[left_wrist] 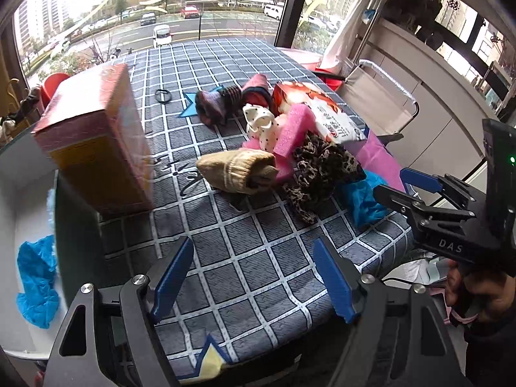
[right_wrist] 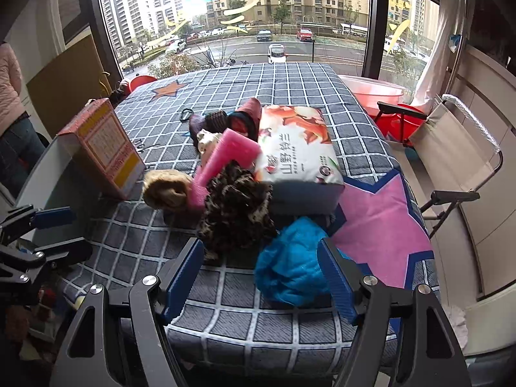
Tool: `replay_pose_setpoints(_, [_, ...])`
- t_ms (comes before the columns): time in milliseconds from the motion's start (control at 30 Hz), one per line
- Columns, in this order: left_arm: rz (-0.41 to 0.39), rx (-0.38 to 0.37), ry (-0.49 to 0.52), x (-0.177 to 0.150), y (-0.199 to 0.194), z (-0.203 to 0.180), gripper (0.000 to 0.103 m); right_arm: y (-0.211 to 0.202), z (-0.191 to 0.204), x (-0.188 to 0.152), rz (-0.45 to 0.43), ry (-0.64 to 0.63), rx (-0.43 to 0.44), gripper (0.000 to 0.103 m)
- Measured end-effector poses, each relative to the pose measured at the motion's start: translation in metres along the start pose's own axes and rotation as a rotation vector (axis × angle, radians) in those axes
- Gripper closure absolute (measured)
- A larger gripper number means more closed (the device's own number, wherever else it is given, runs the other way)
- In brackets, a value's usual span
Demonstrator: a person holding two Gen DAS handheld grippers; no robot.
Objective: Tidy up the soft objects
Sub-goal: 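Move both grippers back to the pile of soft items on the bed, then grasp blue mesh bag with right gripper while left gripper grasps beige towel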
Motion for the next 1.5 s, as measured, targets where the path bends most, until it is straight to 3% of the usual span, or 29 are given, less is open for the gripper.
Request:
replay_pose_setpoints(133, [0.051, 0.010, -0.047, 0.009, 0.028, -0.003, 0.023, 0.012, -0.025, -0.014, 0.018, -0.003, -0.043, 0.029])
replay_pose_setpoints(267, [0.076, 0.047, -0.079, 0.027, 0.052, -0.003, 0.023, 0.027, -0.044, -0.023, 0.053, 0.024, -0.033, 0.029])
replay_pose_setpoints(433, [0.090, 0.085, -0.123, 0.050, 0.079, 0.000, 0.023, 0.051, -0.039, -0.028, 0.108, -0.035, 0.013, 0.029])
replay_pose_setpoints(567, [0.140, 0.144, -0.131, 0.050, 0.110, 0.007, 0.023, 0.065, -0.029, -0.036, 0.128, -0.064, 0.045, 0.029])
replay_pose_setpoints(600, [0.172, 0.157, -0.147, 0.043, 0.117, 0.012, 0.026, 0.064, -0.025, -0.037, 0.124, -0.072, 0.065, 0.029])
replay_pose_setpoints(667, [0.238, 0.119, -0.194, 0.024, 0.127, 0.019, 0.050, 0.055, -0.012, -0.041, 0.096, -0.103, 0.111, 0.042])
replay_pose_setpoints(700, [0.215, 0.118, -0.189, 0.020, 0.124, 0.020, 0.055, 0.051, -0.007, -0.044, 0.088, -0.122, 0.124, 0.049])
replay_pose_setpoints(800, [0.219, 0.092, -0.187, 0.007, 0.113, 0.019, 0.069, 0.040, -0.003, -0.055, 0.062, -0.132, 0.130, 0.049])
replay_pose_setpoints(967, [0.181, 0.120, -0.140, -0.007, 0.092, 0.016, 0.068, 0.029, -0.014, -0.071, 0.115, -0.064, 0.166, 0.047])
replay_pose_setpoints(1000, [0.168, 0.126, -0.129, -0.006, 0.087, 0.016, 0.066, 0.026, -0.019, -0.071, 0.117, -0.043, 0.171, 0.041])
replay_pose_setpoints(1067, [0.132, 0.131, -0.121, 0.000, 0.076, 0.013, 0.057, 0.016, -0.032, -0.066, 0.075, 0.001, 0.168, 0.036])
replay_pose_setpoints(1133, [0.092, 0.128, -0.125, 0.011, 0.072, 0.012, 0.033, 0.009, -0.045, -0.056, 0.035, 0.058, 0.169, 0.036])
replay_pose_setpoints(1200, [0.059, 0.131, -0.126, 0.024, 0.076, 0.009, 0.028, 0.011, -0.054, -0.046, 0.019, 0.113, 0.177, 0.036])
replay_pose_setpoints(1367, [0.103, 0.135, -0.147, 0.042, 0.110, 0.010, 0.028, 0.035, -0.042, -0.030, 0.036, 0.118, 0.188, 0.036])
replay_pose_setpoints(1433, [0.141, 0.123, -0.176, 0.038, 0.122, 0.012, 0.044, 0.046, -0.029, -0.027, 0.046, 0.108, 0.216, 0.036])
replay_pose_setpoints(1500, [0.140, 0.103, -0.195, 0.034, 0.125, 0.014, 0.044, 0.053, -0.020, -0.027, 0.042, 0.106, 0.230, 0.036])
Point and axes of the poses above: each gripper's, at about its wrist camera, not at the fingertips, and y roughly the way its jaws point, z to its left, x to its top, the point moved 5 cm from there along y, roughly the way its jaws point, and after that the axes turned 8 degrees about -z, right-handed, at the moved point
